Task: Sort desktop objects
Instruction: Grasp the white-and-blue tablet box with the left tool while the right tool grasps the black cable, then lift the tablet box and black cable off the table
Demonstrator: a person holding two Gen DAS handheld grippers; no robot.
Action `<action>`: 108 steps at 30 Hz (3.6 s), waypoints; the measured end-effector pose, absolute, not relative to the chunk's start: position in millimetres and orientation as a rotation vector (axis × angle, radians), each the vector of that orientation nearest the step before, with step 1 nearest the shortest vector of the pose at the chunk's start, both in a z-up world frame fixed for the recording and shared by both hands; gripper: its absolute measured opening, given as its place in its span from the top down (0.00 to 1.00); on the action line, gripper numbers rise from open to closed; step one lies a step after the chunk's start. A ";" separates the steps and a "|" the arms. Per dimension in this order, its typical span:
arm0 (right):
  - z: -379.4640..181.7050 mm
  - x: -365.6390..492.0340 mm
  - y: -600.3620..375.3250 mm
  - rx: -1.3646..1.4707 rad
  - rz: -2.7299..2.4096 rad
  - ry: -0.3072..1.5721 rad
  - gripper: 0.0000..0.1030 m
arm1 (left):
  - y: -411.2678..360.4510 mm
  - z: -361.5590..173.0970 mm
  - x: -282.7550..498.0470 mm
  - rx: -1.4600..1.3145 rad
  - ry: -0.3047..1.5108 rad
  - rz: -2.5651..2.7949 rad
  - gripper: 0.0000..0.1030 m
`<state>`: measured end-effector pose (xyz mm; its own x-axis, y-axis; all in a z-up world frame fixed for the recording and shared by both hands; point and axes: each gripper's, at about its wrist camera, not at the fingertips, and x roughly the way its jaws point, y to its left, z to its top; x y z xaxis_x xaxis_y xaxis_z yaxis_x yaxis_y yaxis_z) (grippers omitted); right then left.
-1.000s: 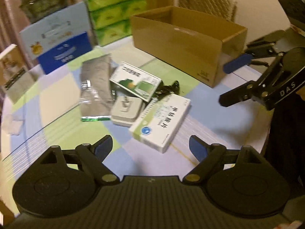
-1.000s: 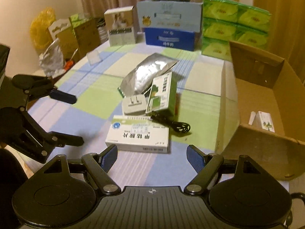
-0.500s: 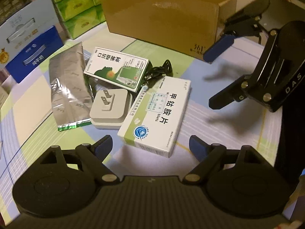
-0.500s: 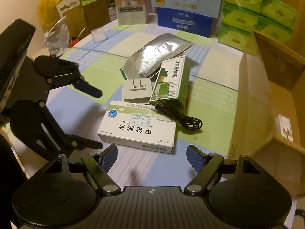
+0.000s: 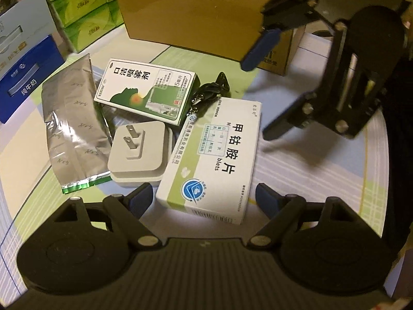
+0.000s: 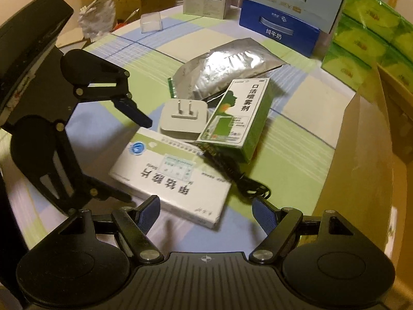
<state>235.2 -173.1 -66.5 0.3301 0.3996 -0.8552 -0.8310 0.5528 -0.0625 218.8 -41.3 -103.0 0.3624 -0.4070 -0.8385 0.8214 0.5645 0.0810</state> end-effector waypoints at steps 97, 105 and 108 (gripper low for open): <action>-94.8 210.1 -174.5 -0.392 0.801 0.912 0.86 | -25.1 -104.8 190.2 0.339 0.943 -0.564 0.32; -85.9 210.8 -185.1 -0.314 0.761 0.890 0.88 | -25.0 -98.4 184.6 0.299 0.932 -0.537 0.34; -81.7 208.8 -188.4 -0.285 0.748 0.881 0.88 | -25.2 -93.4 182.4 0.278 0.932 -0.525 0.34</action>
<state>208.8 -188.4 -81.7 0.4075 0.4723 -0.7816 -0.6949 0.7157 0.0701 182.4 -25.2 -93.4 0.4839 -0.3075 -0.8193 0.5415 0.8407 0.0042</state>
